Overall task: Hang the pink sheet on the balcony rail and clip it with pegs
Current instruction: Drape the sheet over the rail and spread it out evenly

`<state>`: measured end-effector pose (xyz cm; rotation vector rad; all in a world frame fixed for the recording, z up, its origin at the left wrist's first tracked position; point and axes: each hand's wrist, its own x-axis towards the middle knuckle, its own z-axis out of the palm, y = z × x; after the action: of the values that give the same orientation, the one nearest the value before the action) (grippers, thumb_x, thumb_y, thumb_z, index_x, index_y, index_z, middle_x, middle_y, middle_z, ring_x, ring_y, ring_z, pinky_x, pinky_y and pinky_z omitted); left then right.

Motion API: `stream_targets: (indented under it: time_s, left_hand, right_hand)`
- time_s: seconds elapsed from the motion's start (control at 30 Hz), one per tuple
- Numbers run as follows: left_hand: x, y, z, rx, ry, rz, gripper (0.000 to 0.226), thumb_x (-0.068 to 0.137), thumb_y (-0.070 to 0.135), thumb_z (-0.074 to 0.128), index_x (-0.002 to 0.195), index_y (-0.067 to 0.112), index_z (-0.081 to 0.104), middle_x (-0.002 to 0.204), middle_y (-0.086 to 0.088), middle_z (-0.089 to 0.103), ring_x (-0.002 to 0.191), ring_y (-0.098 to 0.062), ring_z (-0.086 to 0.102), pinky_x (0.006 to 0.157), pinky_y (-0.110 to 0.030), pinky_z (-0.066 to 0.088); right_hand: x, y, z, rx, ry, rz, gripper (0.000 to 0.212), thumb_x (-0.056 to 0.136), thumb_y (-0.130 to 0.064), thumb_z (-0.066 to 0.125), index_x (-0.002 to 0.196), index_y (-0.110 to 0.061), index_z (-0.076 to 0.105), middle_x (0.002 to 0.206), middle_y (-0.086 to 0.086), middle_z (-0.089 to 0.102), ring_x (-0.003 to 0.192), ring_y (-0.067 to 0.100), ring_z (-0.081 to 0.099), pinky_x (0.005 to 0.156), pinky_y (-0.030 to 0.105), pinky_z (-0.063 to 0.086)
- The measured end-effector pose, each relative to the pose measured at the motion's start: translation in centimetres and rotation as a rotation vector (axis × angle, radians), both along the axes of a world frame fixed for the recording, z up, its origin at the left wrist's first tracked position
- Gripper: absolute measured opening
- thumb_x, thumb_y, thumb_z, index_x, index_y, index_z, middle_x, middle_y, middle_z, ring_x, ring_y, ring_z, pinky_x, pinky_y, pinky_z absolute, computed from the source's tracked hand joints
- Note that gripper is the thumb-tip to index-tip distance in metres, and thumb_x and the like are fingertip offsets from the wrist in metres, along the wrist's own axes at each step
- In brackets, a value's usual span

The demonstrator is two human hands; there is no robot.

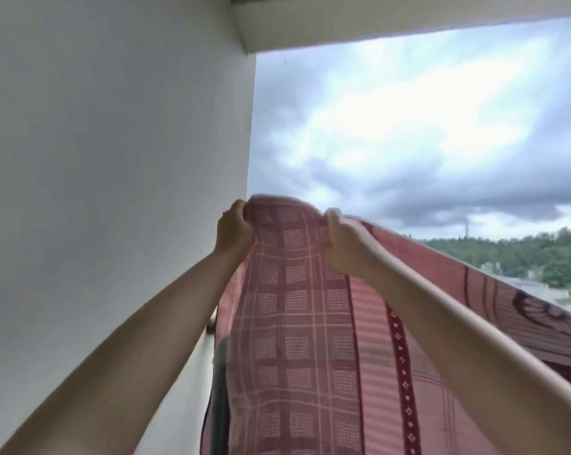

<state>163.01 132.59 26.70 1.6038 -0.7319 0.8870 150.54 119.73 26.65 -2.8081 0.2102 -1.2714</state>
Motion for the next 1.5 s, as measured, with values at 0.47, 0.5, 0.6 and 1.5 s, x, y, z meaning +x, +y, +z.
stream_targets:
  time_s: [0.47,0.5,0.6,1.5]
  left_hand:
    - [1.6,1.9,-9.4,0.560,0.451,0.050,0.030,0.092,0.018,0.046,0.085,-0.002,0.067,0.085,-0.021,0.063,0.065,-0.025,0.054,0.060,-0.028,0.038]
    - [0.8,2.6,-9.9,0.564,0.406,0.091,0.032,0.093,0.023,0.045,0.076,0.003,0.063,0.078,-0.017,0.058,0.065,-0.025,0.050,0.062,-0.028,0.035]
    - [-1.8,4.2,-12.0,0.593,0.321,0.109,0.046,0.094,0.038,0.038,0.065,0.005,0.053,0.071,-0.012,0.055,0.073,-0.026,0.052,0.067,-0.030,0.035]
    - [-0.5,3.1,-6.1,-0.011,0.270,-0.133,0.027,0.096,0.017,0.036,0.069,0.016,0.039,0.065,-0.007,0.044,0.069,-0.024,0.044,0.063,-0.032,0.033]
  right_hand:
    - [1.4,-0.8,-8.1,-0.056,0.572,0.202,0.042,0.094,-0.035,0.035,0.060,-0.015,0.048,0.062,-0.003,0.050,0.054,0.009,0.044,0.055,0.020,0.039]
    - [0.9,-0.8,-8.4,-0.119,0.497,0.231,0.040,0.093,-0.036,0.038,0.065,-0.012,0.055,0.065,-0.003,0.056,0.056,0.011,0.049,0.058,0.022,0.045]
    - [-0.9,-0.3,-9.1,-0.375,0.408,0.263,0.038,0.085,-0.041,0.049,0.099,-0.010,0.066,0.092,0.004,0.069,0.081,0.019,0.065,0.078,0.032,0.054]
    - [2.6,-0.1,-1.6,-0.070,-0.047,-0.227,0.020,0.085,0.005,0.041,0.095,0.003,0.058,0.087,0.019,0.060,0.090,0.031,0.060,0.061,0.028,0.038]
